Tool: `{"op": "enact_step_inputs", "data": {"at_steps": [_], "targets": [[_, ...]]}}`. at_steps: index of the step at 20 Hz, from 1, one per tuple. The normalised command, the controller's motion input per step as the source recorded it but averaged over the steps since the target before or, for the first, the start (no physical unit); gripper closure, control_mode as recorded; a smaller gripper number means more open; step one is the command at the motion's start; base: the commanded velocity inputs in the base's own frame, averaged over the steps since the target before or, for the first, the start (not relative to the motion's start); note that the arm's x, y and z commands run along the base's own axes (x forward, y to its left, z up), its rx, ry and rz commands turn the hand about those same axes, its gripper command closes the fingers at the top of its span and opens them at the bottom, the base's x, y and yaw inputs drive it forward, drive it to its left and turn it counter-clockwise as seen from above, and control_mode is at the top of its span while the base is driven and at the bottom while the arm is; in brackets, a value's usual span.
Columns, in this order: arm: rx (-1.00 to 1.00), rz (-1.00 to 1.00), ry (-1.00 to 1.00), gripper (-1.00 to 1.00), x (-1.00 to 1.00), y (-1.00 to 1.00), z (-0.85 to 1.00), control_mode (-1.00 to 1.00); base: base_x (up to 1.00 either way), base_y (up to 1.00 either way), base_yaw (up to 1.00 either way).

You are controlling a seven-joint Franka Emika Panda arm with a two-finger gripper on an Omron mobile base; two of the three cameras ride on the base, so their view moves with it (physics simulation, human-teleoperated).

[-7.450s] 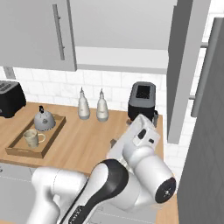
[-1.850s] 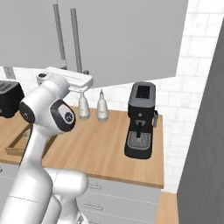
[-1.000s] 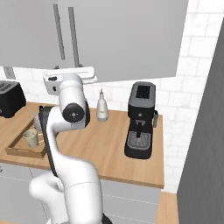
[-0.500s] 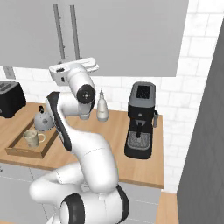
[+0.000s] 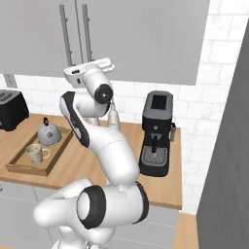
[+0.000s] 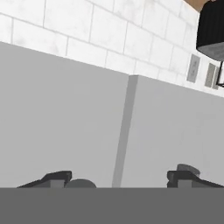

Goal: Pick the kettle from the counter and place it on the tray. Then pick the mug from the cabinet and place it on the tray. Then close the cabinet doors.

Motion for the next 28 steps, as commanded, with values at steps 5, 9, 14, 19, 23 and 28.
{"op": "enact_step_inputs", "data": {"at_steps": [5,9,14,19,23,28], "targets": [[-0.11,0.00,0.00,-1.00,0.81,0.60,-0.46,-1.00,0.00,0.00,0.00],[-0.13,0.00,0.00,-1.00,0.77,0.73,-0.43,-1.00,0.00,0.00,0.00],[-0.11,0.00,0.00,-1.00,0.72,0.62,-0.29,-1.00,0.00,0.00,0.00],[-0.10,-0.07,0.01,-1.00,0.60,0.38,-0.11,-1.00,0.00,0.00,0.00],[-0.08,-0.14,0.07,-1.00,0.22,0.10,0.00,-1.00,0.00,0.00,0.00],[-0.05,-0.17,0.17,-1.00,0.23,0.03,0.00,-1.00,0.00,0.00,0.00]]}}
